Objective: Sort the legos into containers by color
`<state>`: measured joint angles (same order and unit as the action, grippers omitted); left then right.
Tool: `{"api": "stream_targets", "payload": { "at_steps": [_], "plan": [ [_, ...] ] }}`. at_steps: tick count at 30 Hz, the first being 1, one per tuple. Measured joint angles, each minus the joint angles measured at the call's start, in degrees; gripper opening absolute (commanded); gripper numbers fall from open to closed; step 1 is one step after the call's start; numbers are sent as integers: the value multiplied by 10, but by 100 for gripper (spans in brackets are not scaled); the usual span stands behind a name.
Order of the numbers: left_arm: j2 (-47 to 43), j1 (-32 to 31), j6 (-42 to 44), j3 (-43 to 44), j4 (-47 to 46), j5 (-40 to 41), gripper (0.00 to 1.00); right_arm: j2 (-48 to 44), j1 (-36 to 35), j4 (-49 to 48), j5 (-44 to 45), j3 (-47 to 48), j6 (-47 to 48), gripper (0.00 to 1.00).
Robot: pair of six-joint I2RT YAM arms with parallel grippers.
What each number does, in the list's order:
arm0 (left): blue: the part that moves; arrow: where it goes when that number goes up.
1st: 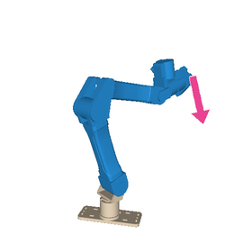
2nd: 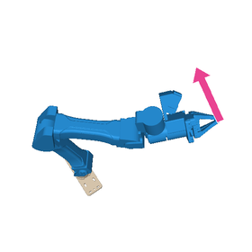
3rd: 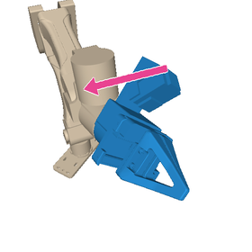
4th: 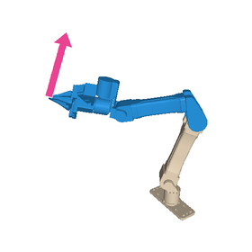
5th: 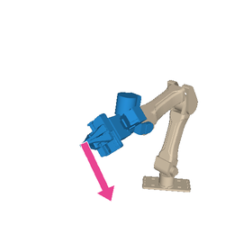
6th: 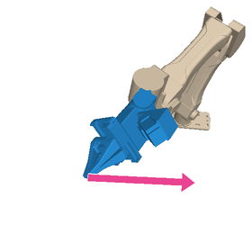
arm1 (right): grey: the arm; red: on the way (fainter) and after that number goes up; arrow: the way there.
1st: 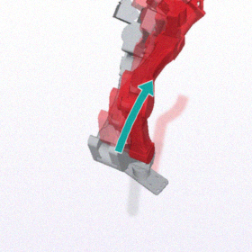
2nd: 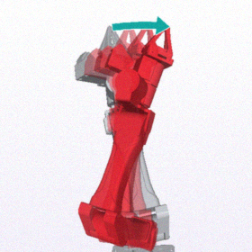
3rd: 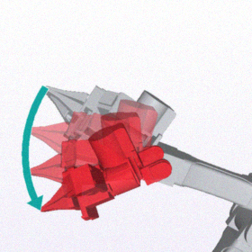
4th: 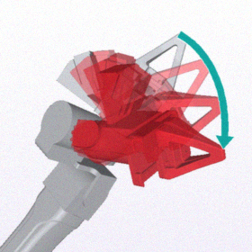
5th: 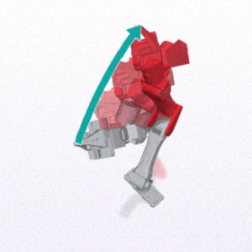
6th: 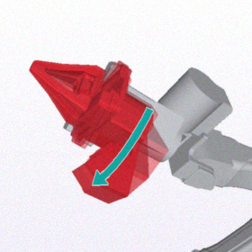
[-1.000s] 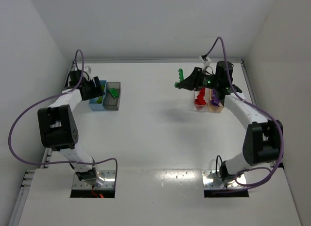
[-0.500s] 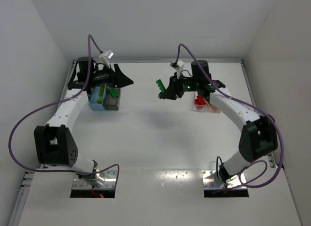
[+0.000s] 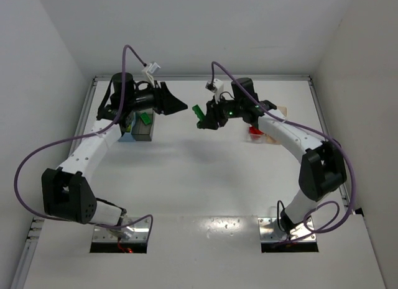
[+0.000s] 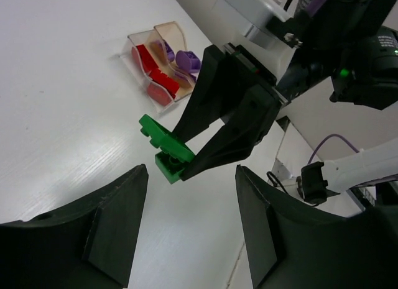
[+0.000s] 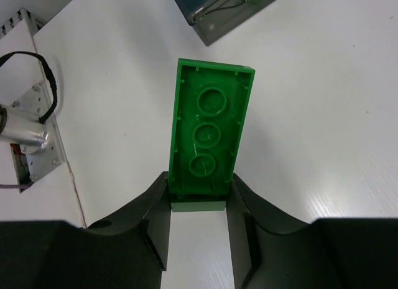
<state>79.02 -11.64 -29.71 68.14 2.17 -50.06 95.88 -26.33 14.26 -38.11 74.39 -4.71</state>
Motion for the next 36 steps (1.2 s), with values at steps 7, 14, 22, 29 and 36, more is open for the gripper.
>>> {"api": "stream_targets", "payload": {
  "at_steps": [7, 14, 22, 29, 36],
  "plan": [
    [42, -10, -25, 0, -6, 19, 66, 4, -16, 0, 10, 23, 0, 3],
    [54, -11, -33, -1, -8, 33, 66, 8, -28, 0, 19, 34, 0, 3],
    [55, -24, -39, -1, -13, 38, 52, 23, -43, 0, 30, 45, 0, 3],
    [56, -29, -40, -1, -17, 47, 30, 26, -46, 5, 36, 54, 0, 3],
    [61, -35, -47, -14, -35, 51, 17, 29, -46, 21, 47, 56, 4, 4]
  ]
}}
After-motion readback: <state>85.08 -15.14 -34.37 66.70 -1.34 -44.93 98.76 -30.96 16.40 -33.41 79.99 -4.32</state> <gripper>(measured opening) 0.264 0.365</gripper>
